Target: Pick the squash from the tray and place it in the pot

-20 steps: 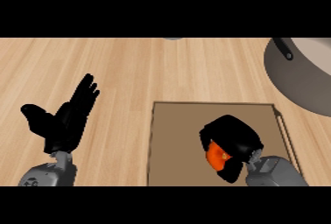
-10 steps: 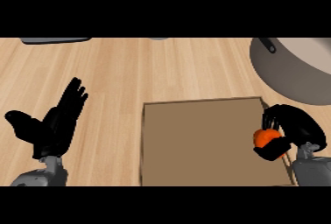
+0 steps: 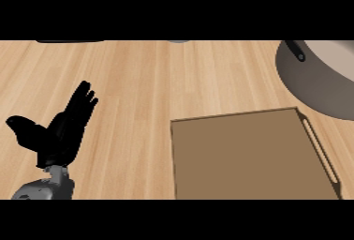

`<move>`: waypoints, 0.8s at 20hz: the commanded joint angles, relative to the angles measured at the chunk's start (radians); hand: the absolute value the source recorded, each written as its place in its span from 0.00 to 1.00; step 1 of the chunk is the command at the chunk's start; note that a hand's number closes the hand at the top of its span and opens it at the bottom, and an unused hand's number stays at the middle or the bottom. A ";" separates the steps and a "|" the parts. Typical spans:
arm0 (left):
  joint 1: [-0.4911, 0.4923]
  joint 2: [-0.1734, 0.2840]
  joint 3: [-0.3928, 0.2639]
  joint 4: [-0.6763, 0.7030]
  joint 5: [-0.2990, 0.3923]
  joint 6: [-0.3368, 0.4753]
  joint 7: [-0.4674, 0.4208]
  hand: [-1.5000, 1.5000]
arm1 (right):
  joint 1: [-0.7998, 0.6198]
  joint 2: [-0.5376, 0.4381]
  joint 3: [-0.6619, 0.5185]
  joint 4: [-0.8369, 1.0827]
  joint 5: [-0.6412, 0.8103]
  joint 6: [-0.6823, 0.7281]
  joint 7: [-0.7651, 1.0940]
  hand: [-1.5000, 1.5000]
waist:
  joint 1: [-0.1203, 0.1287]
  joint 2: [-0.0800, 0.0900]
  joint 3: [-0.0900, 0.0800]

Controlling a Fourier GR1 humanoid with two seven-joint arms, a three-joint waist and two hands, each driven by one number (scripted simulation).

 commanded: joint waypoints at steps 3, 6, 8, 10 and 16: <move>-0.078 -0.013 -0.010 0.050 -0.021 0.020 0.048 0.50 | -0.033 -0.089 -0.108 -0.152 -0.058 0.029 0.018 1.00 | 0.016 0.000 -0.001; -0.008 -0.016 -0.028 0.044 -0.021 -0.016 -0.031 0.50 | -0.107 -0.187 -0.101 -0.205 -0.055 0.084 0.018 1.00 | 0.027 0.000 -0.002; -0.010 -0.007 -0.017 -0.004 -0.004 -0.015 0.009 0.50 | -0.145 -0.201 -0.103 -0.215 -0.072 0.059 -0.015 1.00 | 0.035 0.000 -0.001; -0.005 -0.023 -0.036 -0.007 -0.021 -0.003 0.009 0.50 | -0.206 -0.253 -0.123 -0.212 -0.117 0.091 -0.035 1.00 | 0.036 0.000 -0.001; -0.026 -0.024 -0.031 0.030 -0.050 0.005 -0.010 0.50 | -0.398 -0.282 -0.068 0.009 -0.114 -0.007 -0.056 1.00 | 0.043 0.004 0.000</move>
